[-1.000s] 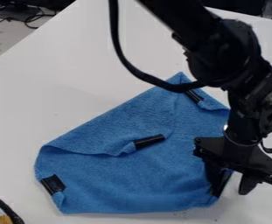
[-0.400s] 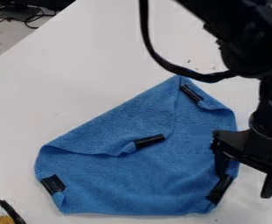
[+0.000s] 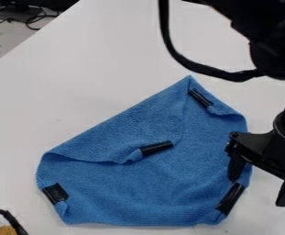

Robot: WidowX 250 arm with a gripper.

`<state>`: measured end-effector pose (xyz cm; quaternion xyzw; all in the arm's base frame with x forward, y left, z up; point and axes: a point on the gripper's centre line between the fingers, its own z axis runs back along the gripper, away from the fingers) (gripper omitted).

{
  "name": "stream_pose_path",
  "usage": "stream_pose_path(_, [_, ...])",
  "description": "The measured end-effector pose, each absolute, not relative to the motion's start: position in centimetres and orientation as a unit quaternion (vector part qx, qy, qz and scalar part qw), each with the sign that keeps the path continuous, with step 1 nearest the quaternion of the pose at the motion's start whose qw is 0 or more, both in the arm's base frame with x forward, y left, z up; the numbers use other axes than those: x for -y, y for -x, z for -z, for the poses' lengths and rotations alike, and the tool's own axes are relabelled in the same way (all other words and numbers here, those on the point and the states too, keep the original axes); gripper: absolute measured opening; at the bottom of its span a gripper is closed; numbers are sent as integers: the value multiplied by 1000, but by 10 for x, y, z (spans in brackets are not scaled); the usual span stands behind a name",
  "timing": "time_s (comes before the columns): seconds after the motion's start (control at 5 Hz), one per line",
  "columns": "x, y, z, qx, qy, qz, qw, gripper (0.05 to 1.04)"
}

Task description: Unfold the cloth from left to right

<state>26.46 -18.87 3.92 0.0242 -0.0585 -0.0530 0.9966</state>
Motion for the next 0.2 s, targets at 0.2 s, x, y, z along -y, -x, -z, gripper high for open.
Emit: stream_pose_path(0.2, [188,-267,-50,71,-28,62,995,1000])
